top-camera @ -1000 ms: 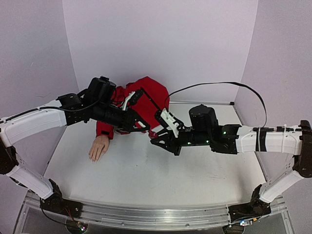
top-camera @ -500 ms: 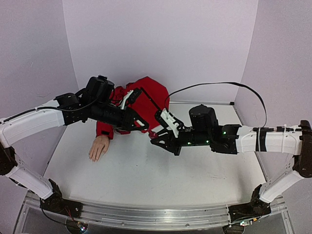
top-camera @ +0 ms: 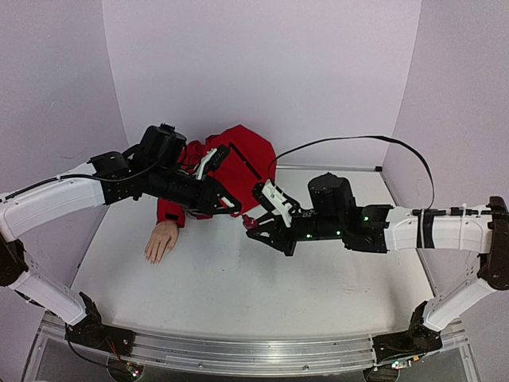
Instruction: Paint the nails
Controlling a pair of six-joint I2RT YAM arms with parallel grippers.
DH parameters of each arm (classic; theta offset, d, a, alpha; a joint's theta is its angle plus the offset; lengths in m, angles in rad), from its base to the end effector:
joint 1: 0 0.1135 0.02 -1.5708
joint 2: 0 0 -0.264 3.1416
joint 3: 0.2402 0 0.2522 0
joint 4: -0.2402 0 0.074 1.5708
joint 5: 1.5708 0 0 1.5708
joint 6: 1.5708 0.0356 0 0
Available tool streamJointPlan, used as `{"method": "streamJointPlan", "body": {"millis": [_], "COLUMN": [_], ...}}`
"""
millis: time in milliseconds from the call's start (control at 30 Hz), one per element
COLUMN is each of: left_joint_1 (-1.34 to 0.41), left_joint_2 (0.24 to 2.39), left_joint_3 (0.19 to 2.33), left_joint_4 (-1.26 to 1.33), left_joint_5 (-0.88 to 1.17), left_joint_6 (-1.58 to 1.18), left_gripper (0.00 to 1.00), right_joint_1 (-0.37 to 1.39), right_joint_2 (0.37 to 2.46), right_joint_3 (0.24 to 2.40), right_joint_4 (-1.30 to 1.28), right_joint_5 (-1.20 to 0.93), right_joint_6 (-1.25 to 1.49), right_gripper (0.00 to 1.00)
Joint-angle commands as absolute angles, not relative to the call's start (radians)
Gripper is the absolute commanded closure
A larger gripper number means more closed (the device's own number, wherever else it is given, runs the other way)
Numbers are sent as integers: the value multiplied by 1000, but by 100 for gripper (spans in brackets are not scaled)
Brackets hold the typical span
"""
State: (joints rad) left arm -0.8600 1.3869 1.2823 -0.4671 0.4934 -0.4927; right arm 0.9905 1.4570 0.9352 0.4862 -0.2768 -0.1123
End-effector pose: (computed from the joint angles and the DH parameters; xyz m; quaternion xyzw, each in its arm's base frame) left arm 0.1896 -0.2461 0.3501 0.2705 0.8155 -0.4579 0.2281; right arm 0.1785 0.2901 0.3019 -0.4550 0.5569 0.3822 0.5803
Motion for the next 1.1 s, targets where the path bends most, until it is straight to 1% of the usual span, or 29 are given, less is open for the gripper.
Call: {"method": "streamJointPlan", "body": {"millis": [0,833,967,1067], "left_joint_1": [-851,-844,-841,-835], "left_joint_2": [1341,1320,1311,1295], "left_joint_3": [1325,1328,1318,1297], "left_joint_4": [-463,-481,-491,-508], "left_joint_5": [471,460,446,417], "left_joint_6": [-468,-457,-456,-458], "left_gripper": [100,100,100,100], "right_joint_1": [988,989,989,989], "right_joint_2": [1421,1366,1321,1266], "right_joint_3": [935,877,835,787], "right_joint_4": [534,606,648,687], "right_joint_5": [-281,-223,-172,-82], "right_joint_6": [-120,-99,-84,-75], "right_gripper": [100,100,100,100]}}
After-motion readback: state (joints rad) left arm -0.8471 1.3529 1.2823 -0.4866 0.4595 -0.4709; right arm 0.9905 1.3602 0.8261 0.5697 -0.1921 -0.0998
